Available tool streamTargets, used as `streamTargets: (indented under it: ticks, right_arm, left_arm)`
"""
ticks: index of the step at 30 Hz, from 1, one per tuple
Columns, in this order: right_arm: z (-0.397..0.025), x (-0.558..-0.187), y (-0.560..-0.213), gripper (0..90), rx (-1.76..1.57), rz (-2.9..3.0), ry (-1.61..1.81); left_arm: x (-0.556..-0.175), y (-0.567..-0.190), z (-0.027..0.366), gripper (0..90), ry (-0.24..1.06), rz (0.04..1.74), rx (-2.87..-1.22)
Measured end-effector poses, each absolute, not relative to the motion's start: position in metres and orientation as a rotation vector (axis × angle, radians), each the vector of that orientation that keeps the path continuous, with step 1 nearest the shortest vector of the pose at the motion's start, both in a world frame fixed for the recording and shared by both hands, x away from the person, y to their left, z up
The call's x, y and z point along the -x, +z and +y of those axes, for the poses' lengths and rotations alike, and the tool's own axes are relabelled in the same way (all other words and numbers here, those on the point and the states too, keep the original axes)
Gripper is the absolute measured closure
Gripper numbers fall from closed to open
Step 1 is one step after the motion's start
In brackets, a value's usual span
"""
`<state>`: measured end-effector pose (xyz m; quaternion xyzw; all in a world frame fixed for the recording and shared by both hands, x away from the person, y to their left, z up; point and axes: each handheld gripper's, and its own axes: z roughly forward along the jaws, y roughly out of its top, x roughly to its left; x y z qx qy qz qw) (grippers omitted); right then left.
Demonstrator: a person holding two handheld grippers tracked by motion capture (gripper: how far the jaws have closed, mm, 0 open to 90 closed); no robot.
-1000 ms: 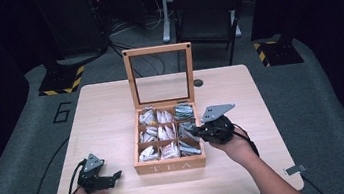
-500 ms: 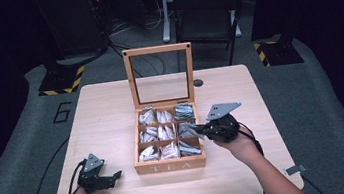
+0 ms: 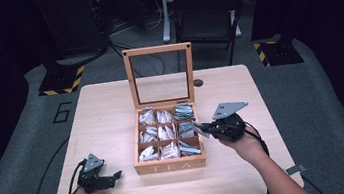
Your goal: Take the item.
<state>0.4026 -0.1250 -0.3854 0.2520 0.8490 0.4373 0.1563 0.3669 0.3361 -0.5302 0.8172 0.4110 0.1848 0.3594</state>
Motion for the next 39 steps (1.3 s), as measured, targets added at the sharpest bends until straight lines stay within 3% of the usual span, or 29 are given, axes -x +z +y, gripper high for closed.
streamTargets:
  ticks: [39]
  right_arm:
    - [-0.176,-0.392,-0.392,88.5,-0.822,2.355,1.199]
  left_arm:
    - [-0.367,-0.53,0.336,13.7,0.477,1.06,-2.107]
